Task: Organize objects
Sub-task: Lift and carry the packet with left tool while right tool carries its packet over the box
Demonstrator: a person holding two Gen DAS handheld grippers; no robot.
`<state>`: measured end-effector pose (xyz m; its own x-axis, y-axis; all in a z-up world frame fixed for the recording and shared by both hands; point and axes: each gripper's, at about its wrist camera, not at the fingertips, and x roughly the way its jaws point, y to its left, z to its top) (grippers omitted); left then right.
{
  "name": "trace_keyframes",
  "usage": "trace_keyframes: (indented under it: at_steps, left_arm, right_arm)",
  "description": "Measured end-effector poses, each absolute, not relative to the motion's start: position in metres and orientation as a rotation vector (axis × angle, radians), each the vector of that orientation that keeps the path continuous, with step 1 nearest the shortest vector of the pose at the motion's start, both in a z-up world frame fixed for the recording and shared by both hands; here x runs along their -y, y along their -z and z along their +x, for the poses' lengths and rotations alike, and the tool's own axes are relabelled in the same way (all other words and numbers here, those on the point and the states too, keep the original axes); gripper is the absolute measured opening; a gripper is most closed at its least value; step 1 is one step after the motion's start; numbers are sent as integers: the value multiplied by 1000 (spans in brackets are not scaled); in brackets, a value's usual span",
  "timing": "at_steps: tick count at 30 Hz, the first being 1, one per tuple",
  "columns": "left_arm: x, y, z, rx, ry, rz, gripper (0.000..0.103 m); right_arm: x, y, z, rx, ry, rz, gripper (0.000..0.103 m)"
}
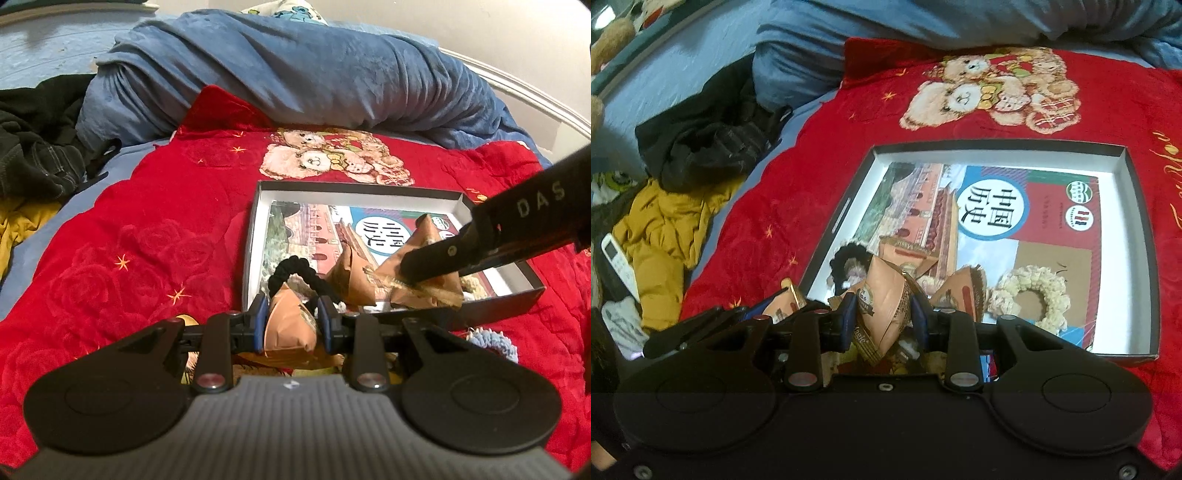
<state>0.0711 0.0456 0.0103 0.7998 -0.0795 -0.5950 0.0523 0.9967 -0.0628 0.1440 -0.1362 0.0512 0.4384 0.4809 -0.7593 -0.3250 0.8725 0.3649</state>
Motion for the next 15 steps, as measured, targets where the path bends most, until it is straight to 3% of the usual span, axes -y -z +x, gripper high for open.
trace_keyframes:
  at_steps: [15]
  left_arm:
    - [-49, -15, 71, -589, 50, -46, 33]
  right_arm:
    - [155, -67, 151, -925, -489, 263, 31]
